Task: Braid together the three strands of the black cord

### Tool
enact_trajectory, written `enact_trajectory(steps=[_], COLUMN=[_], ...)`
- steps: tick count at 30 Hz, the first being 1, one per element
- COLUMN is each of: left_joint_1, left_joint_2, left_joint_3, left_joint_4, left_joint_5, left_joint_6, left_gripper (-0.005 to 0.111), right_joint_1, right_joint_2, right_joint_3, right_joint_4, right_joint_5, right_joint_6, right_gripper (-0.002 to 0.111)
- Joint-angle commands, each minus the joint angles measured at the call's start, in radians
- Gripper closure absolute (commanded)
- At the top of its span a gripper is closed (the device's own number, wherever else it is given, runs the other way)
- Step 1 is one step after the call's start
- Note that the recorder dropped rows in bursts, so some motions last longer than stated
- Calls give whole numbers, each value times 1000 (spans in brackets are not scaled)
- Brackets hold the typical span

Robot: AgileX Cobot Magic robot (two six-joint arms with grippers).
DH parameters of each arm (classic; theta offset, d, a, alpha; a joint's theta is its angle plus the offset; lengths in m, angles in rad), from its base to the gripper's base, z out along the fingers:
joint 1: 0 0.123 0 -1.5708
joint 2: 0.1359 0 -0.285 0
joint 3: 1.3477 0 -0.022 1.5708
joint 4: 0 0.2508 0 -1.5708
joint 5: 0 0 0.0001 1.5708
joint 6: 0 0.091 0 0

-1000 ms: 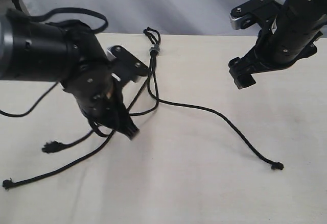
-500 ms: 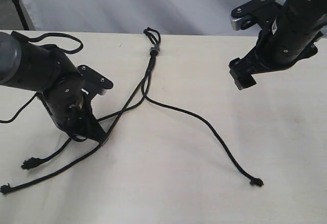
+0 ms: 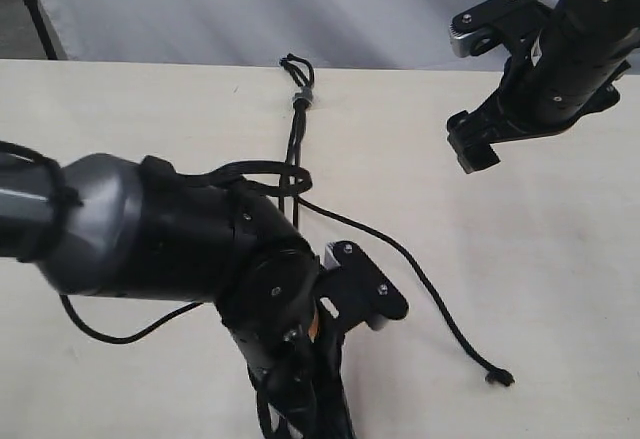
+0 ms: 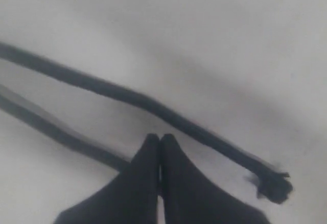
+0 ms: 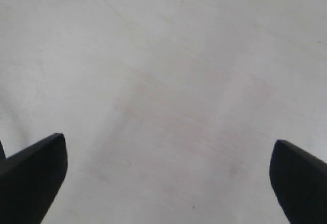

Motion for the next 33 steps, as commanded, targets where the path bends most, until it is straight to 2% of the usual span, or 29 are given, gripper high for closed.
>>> enact_trajectory(steps=[1,3,6,9,12,20,26,29,33], left_joint_1=[55,106,190,273,311,309,266,221,174], left_joint_2=[-118,-145,-149,-149,-149,-149,-149,-149,-142], left_joint_3=[-16,-16,-15,17,58,71,71,87,104], left_joint_4=[335,454,500,498,467,241,-15,-25,-29], left_joint_5=[51,115,166,125,52,1,-60,-103,-130], left_joint_6=[-312,-428,-476,-496,-501,-361,-120,-115,-126], left_gripper=[107,107,107,107,107,107,106,96,66], right_joint_1=[-3,-3,-3,-3,-3,-3,-3,-3,-3], right_joint_2=[-7,-7,-7,-7,-7,-7,-7,-7,-7], right_joint_3=[-3,-3,-3,-3,-3,-3,-3,-3,-3], right_joint_4=[-10,-10,-10,-8,-8,-8,-8,-8,-8], right_joint_5=[-1,-1,1,1,-5,-17,-23,-23,-28], right_joint_6=[-5,-5,-5,-5,-5,-5,-5,-5,-3], right_gripper=[4,4,4,4,4,4,4,4,4])
